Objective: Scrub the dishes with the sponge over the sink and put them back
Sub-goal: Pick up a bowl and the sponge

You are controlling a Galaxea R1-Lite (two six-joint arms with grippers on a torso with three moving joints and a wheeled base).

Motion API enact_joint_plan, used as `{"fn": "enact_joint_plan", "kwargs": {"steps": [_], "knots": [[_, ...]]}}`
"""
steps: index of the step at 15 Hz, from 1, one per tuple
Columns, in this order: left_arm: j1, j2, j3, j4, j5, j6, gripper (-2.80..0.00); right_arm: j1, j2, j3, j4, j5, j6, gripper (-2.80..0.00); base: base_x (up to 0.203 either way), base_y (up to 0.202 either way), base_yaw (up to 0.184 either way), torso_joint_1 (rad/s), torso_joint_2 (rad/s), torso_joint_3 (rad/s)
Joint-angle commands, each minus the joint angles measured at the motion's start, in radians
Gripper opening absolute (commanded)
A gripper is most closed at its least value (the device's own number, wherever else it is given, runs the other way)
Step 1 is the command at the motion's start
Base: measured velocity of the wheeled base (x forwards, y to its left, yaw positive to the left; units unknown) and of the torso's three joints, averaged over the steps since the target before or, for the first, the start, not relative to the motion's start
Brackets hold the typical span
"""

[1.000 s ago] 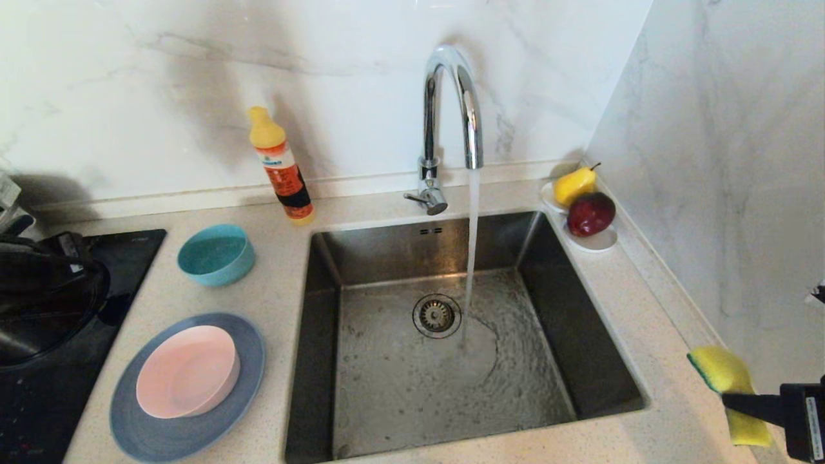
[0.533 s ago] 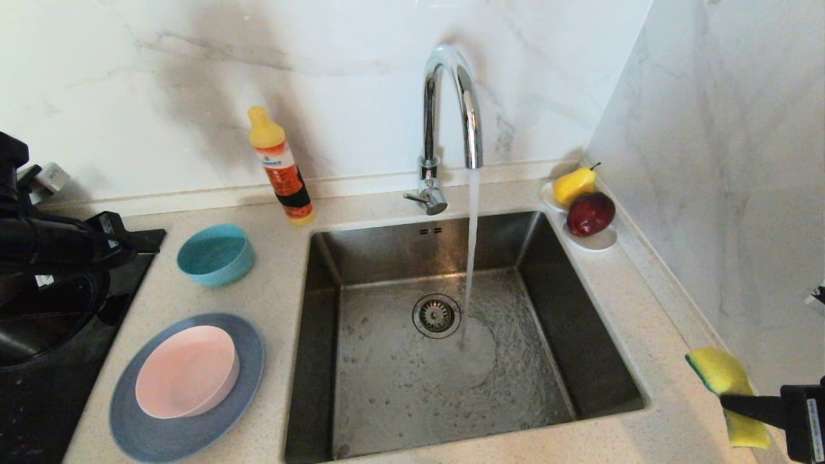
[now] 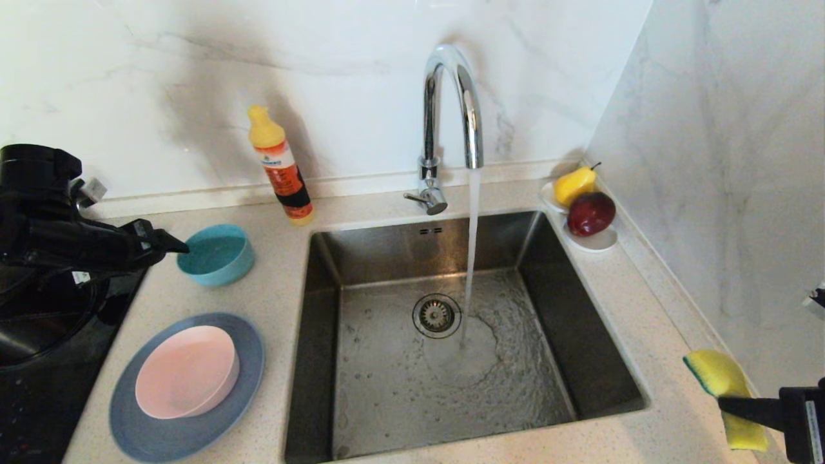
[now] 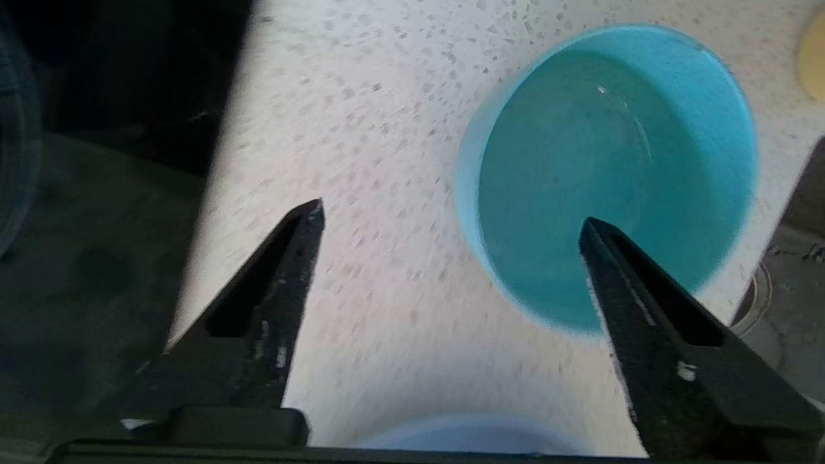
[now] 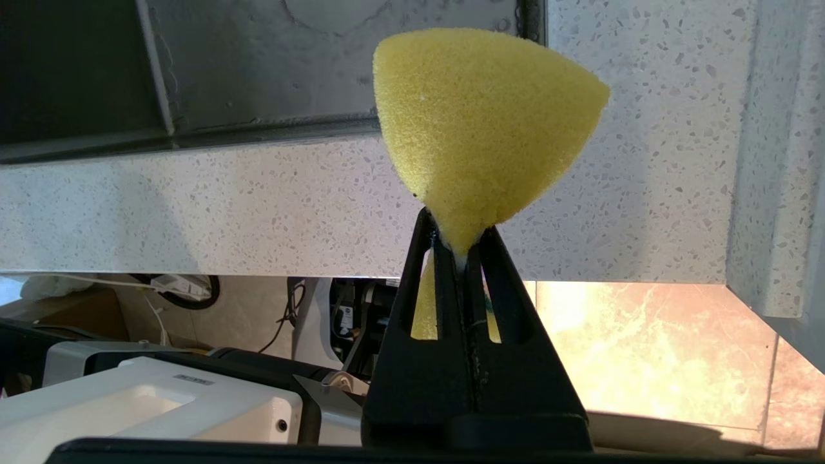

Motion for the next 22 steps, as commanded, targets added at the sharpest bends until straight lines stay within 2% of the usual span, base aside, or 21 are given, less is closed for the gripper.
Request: {"fn": "enact_joint_plan", "kwargs": {"steps": [1,5,8,10,17,18,19,22], "knots": [[-0.015,0.066,-0.029,-0.008,0.008,-0.010,0.00,0.000,0.000,0.000,0.002,0.000,0.002,-2.80,0.000,0.000,0.000,0.000,0.00,0.000],[-0.044,0.111,-0.092,-0.017,0.024,-0.059,0.00,-0.003,0.000,0.001,0.002,0.006,0.004,-2.80,0.000,0.000,0.000,0.000,0.00,0.000],[-0.055,0.154,-0.120,-0.007,0.095,-0.063,0.00,-0.003,-0.003,0.000,0.002,0.011,0.004,-2.80,0.000,0.000,0.000,0.000,0.00,0.000],[-0.055,0.178,-0.137,0.008,0.102,-0.065,0.00,-0.003,-0.002,0.000,0.001,0.013,0.004,-2.80,0.000,0.000,0.000,0.000,0.00,0.000],[-0.054,0.201,-0.305,0.255,0.102,-0.065,0.00,-0.006,-0.003,-0.001,0.001,0.013,0.004,-2.80,0.000,0.000,0.000,0.000,0.00,0.000],[-0.053,0.202,-0.315,0.280,0.103,-0.064,-0.76,-0.006,-0.002,-0.001,0.001,0.014,0.004,-2.80,0.000,0.000,0.000,0.000,0.00,0.000],[-0.049,0.205,-0.313,0.286,0.103,-0.063,-2.80,-0.006,-0.002,-0.001,0.001,0.014,0.004,-2.80,0.000,0.000,0.000,0.000,0.00,0.000],[-0.040,0.223,-0.303,0.289,0.137,-0.055,-2.80,-0.006,-0.005,-0.001,0.001,0.013,0.004,-2.80,0.000,0.000,0.000,0.000,0.00,0.000]]}}
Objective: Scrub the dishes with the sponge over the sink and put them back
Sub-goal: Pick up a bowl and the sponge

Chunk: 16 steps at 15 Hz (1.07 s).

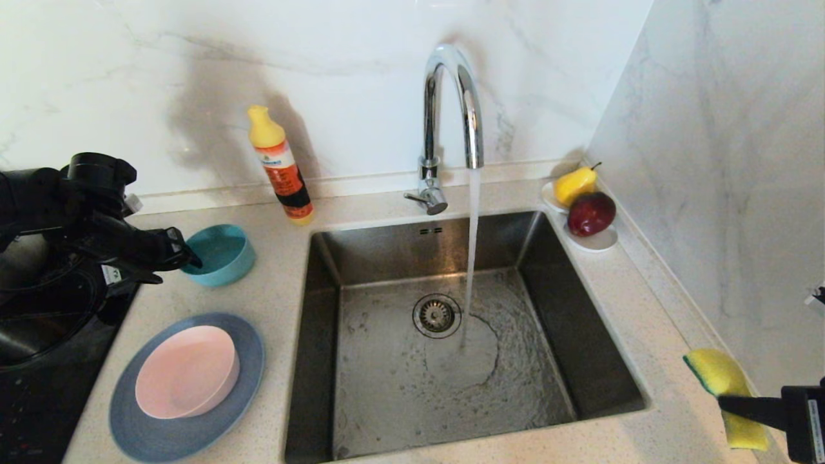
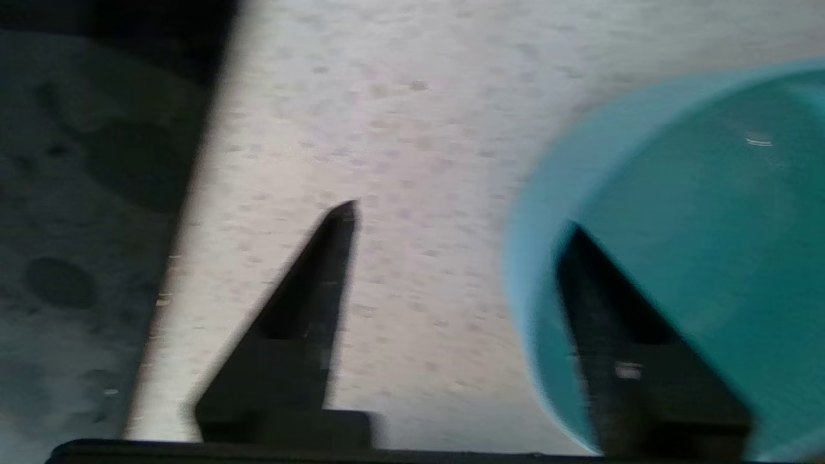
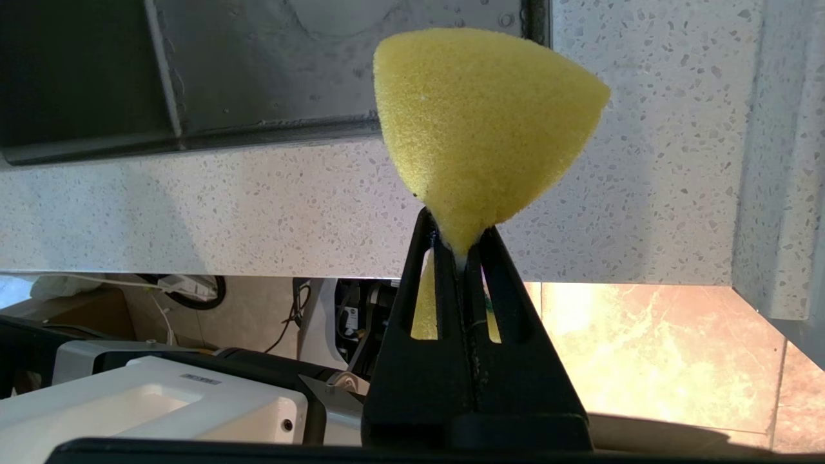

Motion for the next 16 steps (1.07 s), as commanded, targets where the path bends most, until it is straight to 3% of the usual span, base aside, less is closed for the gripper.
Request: {"fn": "enact_joint_plan", "kwargs": {"steps": [1,9,16], "knots": [[0.002,0.023,0.007,0.004,0.031,0.008,-2.80,0.000,-0.001,-0.001,0.002,0.000,0.002,-2.80,0.000,0.000,0.000,0.000,0.00,0.000],[0.051,0.022,-0.002,0.002,0.049,0.021,-2.80,0.001,0.000,-0.020,0.002,0.002,0.002,-2.80,0.000,0.000,0.000,0.000,0.00,0.000],[0.109,-0.182,0.011,0.001,0.040,0.003,-2.80,0.002,0.004,-0.014,0.002,0.003,0.002,-2.80,0.000,0.000,0.000,0.000,0.00,0.000]]}}
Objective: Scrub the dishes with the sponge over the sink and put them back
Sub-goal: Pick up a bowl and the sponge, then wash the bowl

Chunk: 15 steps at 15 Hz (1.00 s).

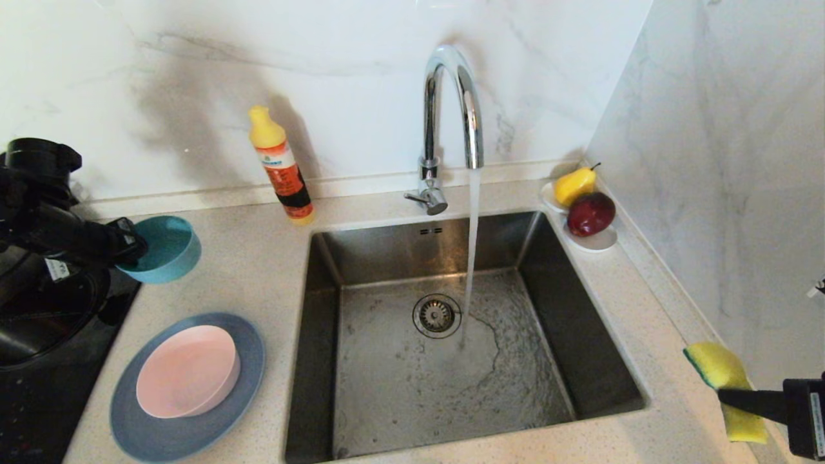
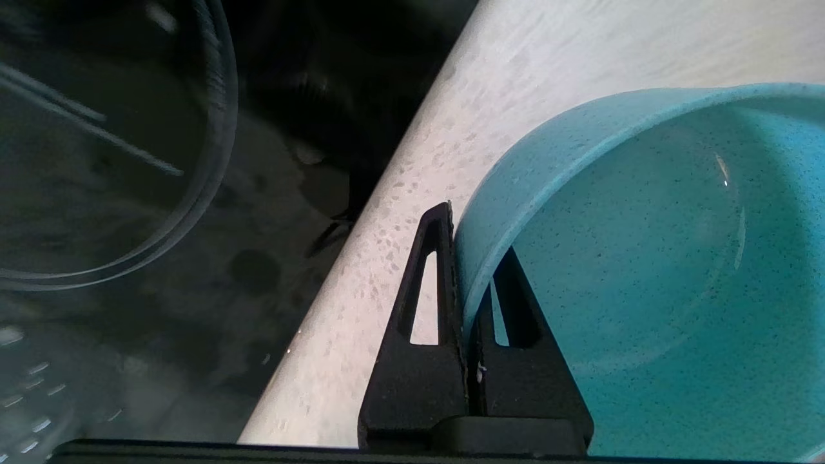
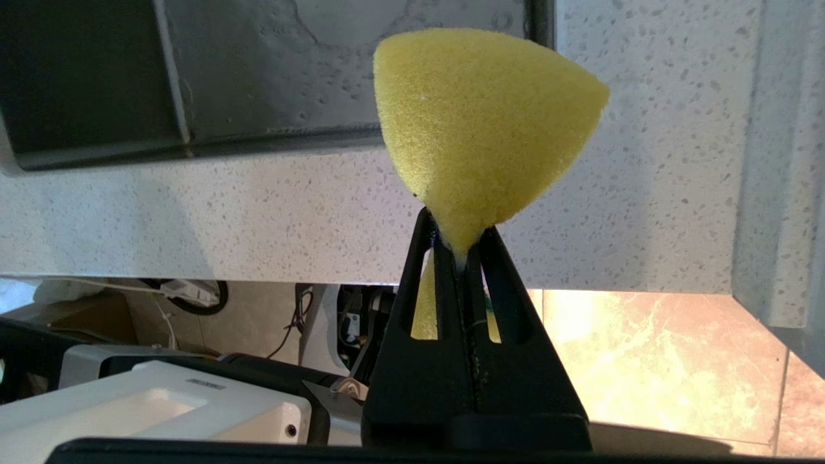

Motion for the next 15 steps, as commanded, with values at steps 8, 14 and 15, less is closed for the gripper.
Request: {"fn": "enact_joint_plan", "kwargs": {"steps": [8,14,15], "knots": [[0.001,-0.607,0.055,0.013,-0.062,-0.052,-2.80,0.002,-0.031,0.013,0.009,0.017,0.005,-2.80,0.000,0.000,0.000,0.000,0.00,0.000],[-0.363,-0.725,0.093,0.108,-0.107,-0.054,-2.80,0.002,-0.071,0.018,0.011,0.017,0.005,-2.80,0.000,0.000,0.000,0.000,0.00,0.000],[-0.437,-0.720,0.124,0.111,-0.105,-0.053,-2.80,0.002,-0.071,0.014,0.008,0.016,0.006,-2.80,0.000,0.000,0.000,0.000,0.00,0.000]]}}
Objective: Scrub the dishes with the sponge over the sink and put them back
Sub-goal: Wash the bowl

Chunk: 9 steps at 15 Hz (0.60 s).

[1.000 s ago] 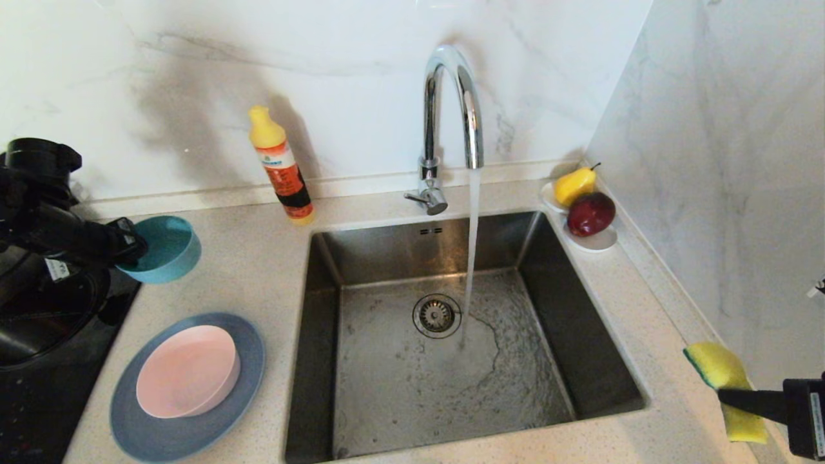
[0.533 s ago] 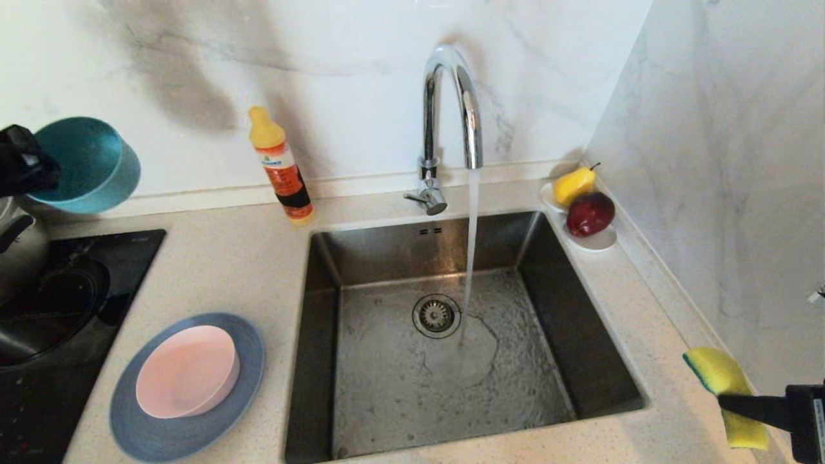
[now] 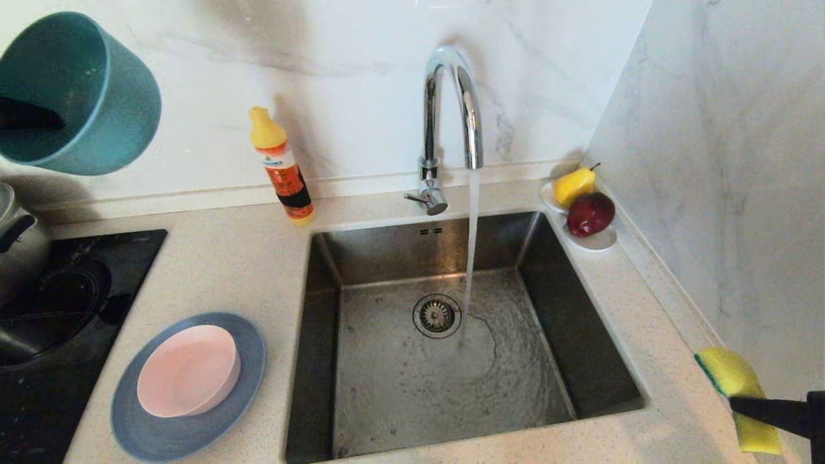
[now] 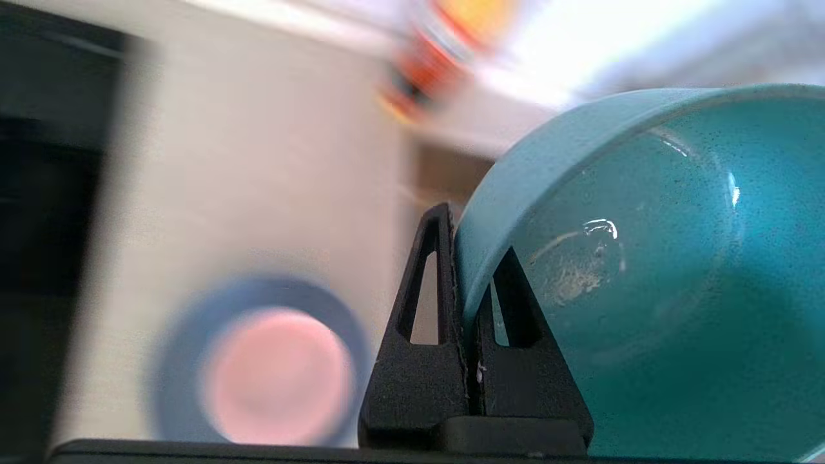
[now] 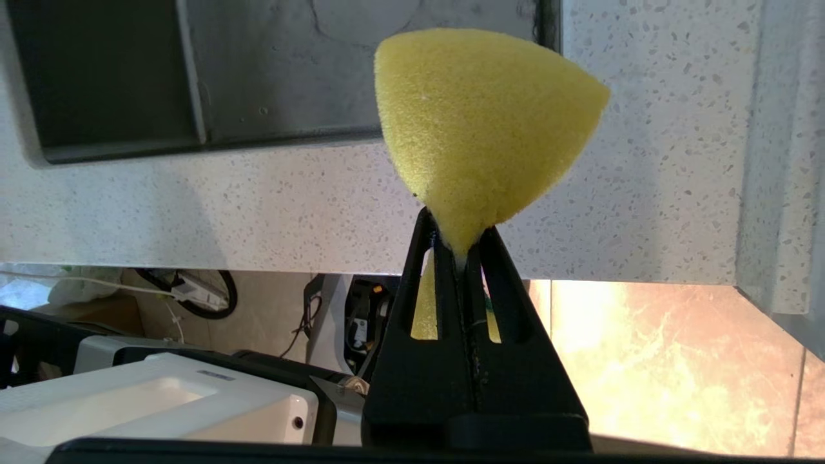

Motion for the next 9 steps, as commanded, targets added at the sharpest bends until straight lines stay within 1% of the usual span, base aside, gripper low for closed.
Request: {"fn": "enact_joint_plan", "kwargs": {"steps": [1,3,5,8,9], "knots": [[-0.176,-0.012,0.067,0.005,0.002,-0.001,-2.80,0.000,-0.012,-0.007,0.000,0.000,0.003,-2.80,0.000,0.000,0.000,0.000,0.00,0.000],[-0.309,0.020,0.136,0.003,0.016,0.000,-2.80,0.000,-0.015,-0.008,0.000,0.000,0.002,-2.80,0.000,0.000,0.000,0.000,0.00,0.000],[-0.414,0.092,0.202,-0.031,0.069,-0.013,-2.80,0.000,-0.013,-0.010,-0.002,0.000,0.003,-2.80,0.000,0.000,0.000,0.000,0.00,0.000],[-0.523,0.171,0.347,-0.186,0.130,-0.025,-2.80,-0.001,-0.010,-0.001,-0.003,-0.003,0.002,-2.80,0.000,0.000,0.000,0.000,0.00,0.000],[-0.562,0.211,0.392,-0.251,0.166,-0.035,-2.80,-0.003,-0.007,-0.002,-0.004,-0.003,0.002,-2.80,0.000,0.000,0.000,0.000,0.00,0.000]]}}
